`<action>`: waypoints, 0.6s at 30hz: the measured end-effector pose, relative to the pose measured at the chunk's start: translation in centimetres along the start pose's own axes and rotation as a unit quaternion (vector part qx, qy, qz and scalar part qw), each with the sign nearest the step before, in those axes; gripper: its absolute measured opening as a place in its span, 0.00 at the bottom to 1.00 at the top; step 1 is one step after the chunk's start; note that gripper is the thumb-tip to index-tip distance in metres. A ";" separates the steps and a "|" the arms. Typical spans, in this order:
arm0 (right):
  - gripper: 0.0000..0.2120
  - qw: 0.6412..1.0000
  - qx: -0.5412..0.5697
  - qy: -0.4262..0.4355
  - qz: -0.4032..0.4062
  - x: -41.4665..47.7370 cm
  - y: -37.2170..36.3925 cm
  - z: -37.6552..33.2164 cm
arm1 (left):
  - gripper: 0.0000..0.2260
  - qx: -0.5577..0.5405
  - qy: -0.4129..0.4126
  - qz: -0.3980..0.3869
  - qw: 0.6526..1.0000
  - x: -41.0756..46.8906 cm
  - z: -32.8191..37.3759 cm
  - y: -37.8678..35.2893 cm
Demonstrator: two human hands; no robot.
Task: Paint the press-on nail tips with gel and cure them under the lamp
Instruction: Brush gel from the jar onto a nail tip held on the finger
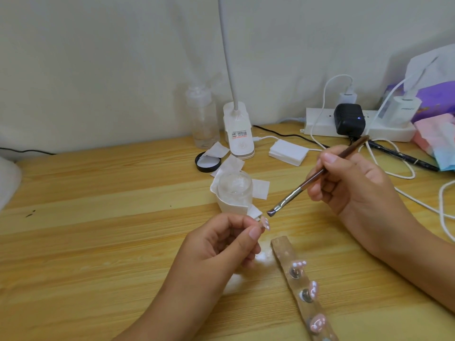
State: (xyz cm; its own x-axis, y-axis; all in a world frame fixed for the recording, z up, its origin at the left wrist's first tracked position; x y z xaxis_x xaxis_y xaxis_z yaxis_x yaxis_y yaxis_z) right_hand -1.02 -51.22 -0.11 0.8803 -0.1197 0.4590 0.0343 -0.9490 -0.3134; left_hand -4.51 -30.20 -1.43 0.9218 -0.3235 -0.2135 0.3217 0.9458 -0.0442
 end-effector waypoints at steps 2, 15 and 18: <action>0.04 1.000 0.003 -0.007 -0.014 0.0 -0.2 0.0 | 0.04 0.001 0.004 0.000 1.000 0.0 0.0 0.0; 0.05 0.999 -0.016 -0.006 -0.026 -0.1 -0.5 -0.2 | 0.04 0.018 0.026 0.003 0.999 -0.2 0.0 -0.1; 0.05 0.999 -0.045 -0.005 -0.022 -0.1 -0.3 0.0 | 0.04 0.013 0.021 -0.009 1.000 -0.2 0.1 -0.1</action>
State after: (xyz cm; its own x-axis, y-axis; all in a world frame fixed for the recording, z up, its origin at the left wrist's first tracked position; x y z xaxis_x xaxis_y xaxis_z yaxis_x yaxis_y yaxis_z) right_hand -1.09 -50.93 -0.04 0.8835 -0.0756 0.4622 0.0301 -0.9757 -0.2172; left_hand -4.67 -30.23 -1.27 0.9063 -0.3383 -0.2534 0.3438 0.9387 -0.0234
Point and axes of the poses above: each hand's wrist, its own x-axis towards the middle knuckle, its own y-axis out of the back of the hand, z = x × y, the point moved 3 cm from there along x, towards the middle knuckle, and after that the axes turned 15 degrees about y, right-handed, at the moved point
